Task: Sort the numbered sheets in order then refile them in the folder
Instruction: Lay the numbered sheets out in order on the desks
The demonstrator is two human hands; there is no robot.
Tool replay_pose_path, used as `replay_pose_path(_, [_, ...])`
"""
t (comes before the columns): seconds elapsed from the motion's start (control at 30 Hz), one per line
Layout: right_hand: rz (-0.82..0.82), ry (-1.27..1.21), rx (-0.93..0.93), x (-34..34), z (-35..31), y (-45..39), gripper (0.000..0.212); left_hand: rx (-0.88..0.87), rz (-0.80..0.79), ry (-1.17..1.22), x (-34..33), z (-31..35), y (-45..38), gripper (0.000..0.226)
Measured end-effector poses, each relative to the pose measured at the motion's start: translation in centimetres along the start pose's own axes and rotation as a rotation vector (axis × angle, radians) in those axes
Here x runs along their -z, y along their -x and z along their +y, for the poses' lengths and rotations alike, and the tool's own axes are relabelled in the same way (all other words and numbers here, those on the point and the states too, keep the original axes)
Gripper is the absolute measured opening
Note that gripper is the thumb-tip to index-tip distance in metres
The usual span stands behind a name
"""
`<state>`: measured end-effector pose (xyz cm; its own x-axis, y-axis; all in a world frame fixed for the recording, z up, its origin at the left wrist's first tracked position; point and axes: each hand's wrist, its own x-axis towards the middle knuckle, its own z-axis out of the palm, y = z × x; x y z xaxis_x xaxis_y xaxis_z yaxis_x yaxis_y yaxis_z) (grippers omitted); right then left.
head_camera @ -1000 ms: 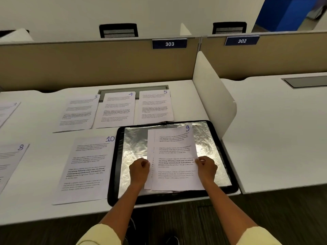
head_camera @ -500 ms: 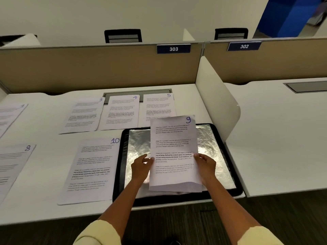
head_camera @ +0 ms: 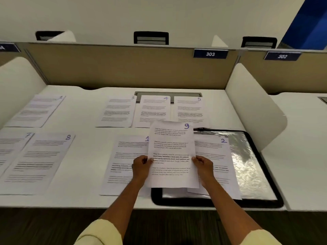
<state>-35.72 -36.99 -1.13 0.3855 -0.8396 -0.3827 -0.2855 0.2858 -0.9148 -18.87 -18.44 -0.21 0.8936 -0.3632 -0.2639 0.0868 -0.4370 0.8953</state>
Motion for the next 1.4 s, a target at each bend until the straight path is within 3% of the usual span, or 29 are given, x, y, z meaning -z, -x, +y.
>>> replay_pose_path(0.2, [-0.046,0.093,0.053,-8.9,0.0,3.8,0.004,-0.011,0.053,-0.022,8.8,-2.4,-3.2,0.014])
replay_pose_path(0.4, [-0.090,0.128,0.078,-16.9,0.3,7.4,0.009,-0.021,0.126,-0.067,16.7,-5.4,-5.8,0.024])
replay_pose_path(0.7, [-0.154,0.221,0.049,-26.6,1.1,10.7,0.011,-0.009,0.247,-0.105,26.4,-9.1,-8.0,0.012])
replay_pose_path(0.83, [-0.169,0.286,0.051,-29.8,1.8,11.4,0.010,0.012,0.290,-0.128,29.1,-10.5,-8.5,0.013])
replay_pose_path(0.97, [-0.179,0.384,0.101,-32.4,2.2,11.8,0.025,0.029,0.339,-0.145,31.0,-11.4,-9.1,0.014])
replay_pose_path(1.1, [-0.162,0.409,0.126,-34.3,2.4,11.9,0.011,0.075,0.370,-0.133,32.2,-12.2,-9.9,0.017])
replay_pose_path(1.4, [-0.111,0.440,0.127,-35.2,2.3,12.3,0.012,0.072,0.342,-0.181,32.5,-11.9,-10.4,0.026])
